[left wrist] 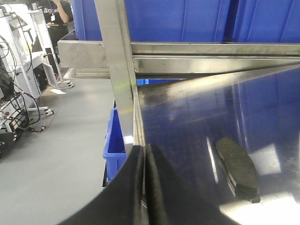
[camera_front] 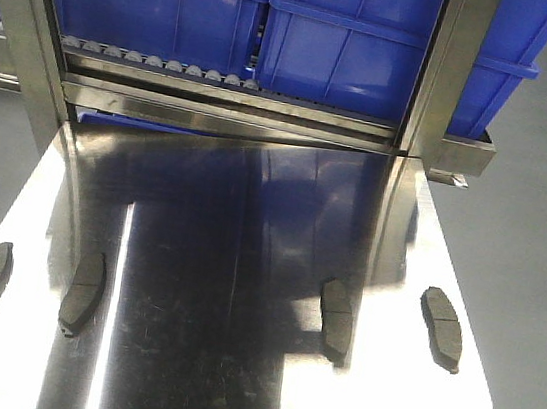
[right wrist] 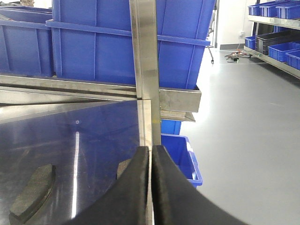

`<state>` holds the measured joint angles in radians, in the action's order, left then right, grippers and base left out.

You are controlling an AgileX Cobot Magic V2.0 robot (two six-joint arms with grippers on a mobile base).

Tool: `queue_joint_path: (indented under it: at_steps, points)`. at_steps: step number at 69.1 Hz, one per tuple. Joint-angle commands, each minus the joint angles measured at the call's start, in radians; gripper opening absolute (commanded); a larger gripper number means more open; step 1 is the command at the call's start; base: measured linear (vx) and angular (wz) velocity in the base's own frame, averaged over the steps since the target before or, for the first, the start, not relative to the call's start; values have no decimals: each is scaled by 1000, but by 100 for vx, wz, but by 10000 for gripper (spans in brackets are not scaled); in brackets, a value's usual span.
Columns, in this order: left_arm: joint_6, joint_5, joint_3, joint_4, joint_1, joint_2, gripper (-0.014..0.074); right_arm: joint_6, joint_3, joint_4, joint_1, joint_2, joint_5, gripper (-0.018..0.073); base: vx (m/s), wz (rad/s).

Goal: Move and align brake pads A on conveyor
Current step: 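Lower the left gripper toward the brake pad nearest it, then close the left gripper on the dark grey brake pad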

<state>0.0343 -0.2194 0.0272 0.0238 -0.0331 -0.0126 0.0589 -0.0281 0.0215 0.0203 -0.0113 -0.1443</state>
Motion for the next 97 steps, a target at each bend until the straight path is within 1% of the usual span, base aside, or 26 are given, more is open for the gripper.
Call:
queue_joint_path:
  at_steps: [1,7,11,20,23,25,30,35,39,45,52,58,62,67,73,81,82,87,91,97]
  points:
    - [-3,73,25,-7,4,-14,-5,-4,-4,2,2,-15,75,-9,0,0]
    - [-11,77,25,-7,4,-14,-5,-4,-4,2,2,-15,75,-9,0,0]
    - [-21,99,25,-7,4,-14,-5,-4,-4,2,2,-15,75,-9,0,0]
    - [-7,254,18,6,4,-14,-5,-4,-4,2,2,-15,75,-9,0,0]
    - [-12,285,1,1,4,-12,-5,-4,-4,2,2,-15,75,-9,0,0]
    - [-15,285,-22,1,4,-7,-5,-4,-4,2,2,-15,75,-9,0,0]
    - [-15,219,-88,1,4,35,-5,-4,-4,2,2,-15,75,-9,0,0]
    - [-14,92,-181,1,4,113,-5,-4,-4,2,2,-15,75,-9,0,0]
    - [-14,0,-259,2,4,209,-5,-4,-4,2,2,-15,75,-9,0,0]
    - [-14,-82,-357,2,4,366,-5,-4,-4,2,2,-15,75,-9,0,0]
    - [-14,-102,-423,2,4,497,-5,-4,-4,2,2,-15,75,-9,0,0]
    - [-14,-89,-436,2,4,569,-3,-4,-4,2,2,-15,75,-9,0,0]
    - [-14,-80,-436,2,4,592,15,-4,-4,2,2,-15,75,-9,0,0]
    - [-14,-80,-436,2,4,602,69,-4,-4,2,2,-15,75,-9,0,0]
    - [-12,-78,-436,3,4,604,191,-4,-4,2,2,-15,75,-9,0,0]
    - [-12,-80,-436,2,4,604,426,-4,-4,2,2,-15,75,-9,0,0]
    - [-12,-80,-436,2,4,604,468,-4,-4,2,2,-15,75,-9,0,0]
    - [-12,-79,-436,2,4,604,602,-4,-4,2,2,-15,75,-9,0,0]
    - [-12,-73,-433,3,4,604,683,-4,-4,2,2,-15,75,-9,0,0]
    - [-34,-51,-424,-4,4,604,735,-4,-4,2,2,-15,75,-9,0,0]
